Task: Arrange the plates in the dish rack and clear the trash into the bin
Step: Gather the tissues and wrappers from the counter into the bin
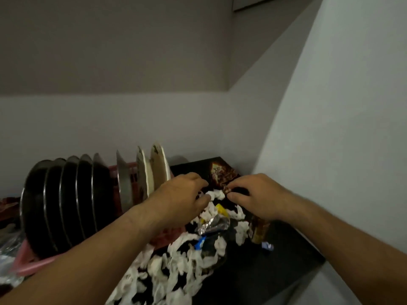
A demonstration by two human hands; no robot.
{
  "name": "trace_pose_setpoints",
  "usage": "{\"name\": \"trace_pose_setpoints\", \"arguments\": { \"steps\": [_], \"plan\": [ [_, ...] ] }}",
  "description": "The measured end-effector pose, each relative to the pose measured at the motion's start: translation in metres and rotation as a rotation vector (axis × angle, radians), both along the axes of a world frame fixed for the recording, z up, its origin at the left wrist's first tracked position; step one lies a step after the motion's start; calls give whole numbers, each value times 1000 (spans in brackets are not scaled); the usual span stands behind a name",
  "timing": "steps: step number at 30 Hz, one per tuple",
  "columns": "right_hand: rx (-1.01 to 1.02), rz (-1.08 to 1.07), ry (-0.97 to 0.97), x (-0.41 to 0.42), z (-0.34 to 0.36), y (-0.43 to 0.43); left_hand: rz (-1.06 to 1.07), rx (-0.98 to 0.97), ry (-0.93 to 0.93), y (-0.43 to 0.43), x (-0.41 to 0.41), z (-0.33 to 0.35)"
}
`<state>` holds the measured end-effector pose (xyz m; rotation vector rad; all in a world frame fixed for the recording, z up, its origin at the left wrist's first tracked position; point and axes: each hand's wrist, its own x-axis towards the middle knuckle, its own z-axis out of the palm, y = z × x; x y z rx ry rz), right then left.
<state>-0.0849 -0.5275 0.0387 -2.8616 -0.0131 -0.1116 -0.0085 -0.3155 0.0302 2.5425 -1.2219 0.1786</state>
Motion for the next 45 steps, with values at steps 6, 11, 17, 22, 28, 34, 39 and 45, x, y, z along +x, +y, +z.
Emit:
{"name": "trace_pose_setpoints", "arguments": {
  "steps": [6,11,17,22,28,34,39,45],
  "plan": [
    [50,4,42,69,23,-85,151,91,61,-71,62,2],
    [-42,63,116,132,-15,-126,254,136,107,-97,96,-12],
    [-447,161,330,196,-67,-144,264,142,167,-105,114,-40],
    [-544,269,524,244,-66,-127,299,140,160,-106,125,-50],
    [-537,279,706,266,-102,-122,322,154,218,-114,134,-60],
    [-290,246,661,257,-138,-155,344,157,293,-119,141,-65],
    [-36,174,440,245,-159,-163,335,146,283,-130,144,-67],
    [11,122,156,223,-166,-154,340,101,248,-133,142,-74]
  ]
}}
